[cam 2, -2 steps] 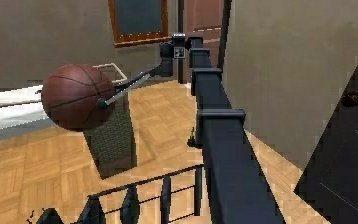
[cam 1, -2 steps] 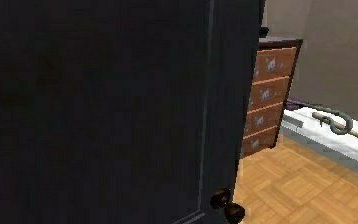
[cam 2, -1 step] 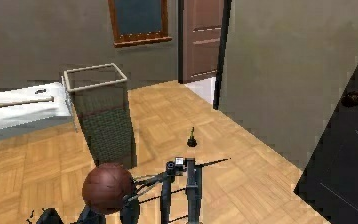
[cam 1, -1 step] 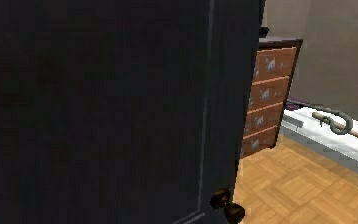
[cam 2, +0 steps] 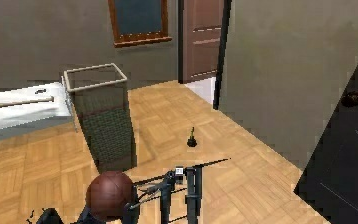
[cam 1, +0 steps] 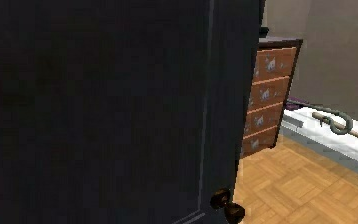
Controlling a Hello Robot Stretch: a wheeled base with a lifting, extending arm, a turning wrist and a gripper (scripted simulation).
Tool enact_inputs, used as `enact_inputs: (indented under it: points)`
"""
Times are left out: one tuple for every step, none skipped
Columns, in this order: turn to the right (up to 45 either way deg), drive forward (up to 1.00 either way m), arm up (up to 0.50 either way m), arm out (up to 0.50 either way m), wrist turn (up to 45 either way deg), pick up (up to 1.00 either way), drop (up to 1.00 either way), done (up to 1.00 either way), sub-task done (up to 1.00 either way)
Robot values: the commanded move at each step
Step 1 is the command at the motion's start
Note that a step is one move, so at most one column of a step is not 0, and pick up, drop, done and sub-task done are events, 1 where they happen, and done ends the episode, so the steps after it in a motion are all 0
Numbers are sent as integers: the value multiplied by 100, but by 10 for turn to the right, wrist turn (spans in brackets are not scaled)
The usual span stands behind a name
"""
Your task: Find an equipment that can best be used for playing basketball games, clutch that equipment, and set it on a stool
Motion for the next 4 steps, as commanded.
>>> enact_inputs:
  points:
    - [0,0,-32,0,0,0,0,0,0]
    - [0,0,0,0,0,0,100,0,0]
    - [0,0,10,0,0,0,0,0,0]
    - [0,0,0,-8,0,0,0,0,0]
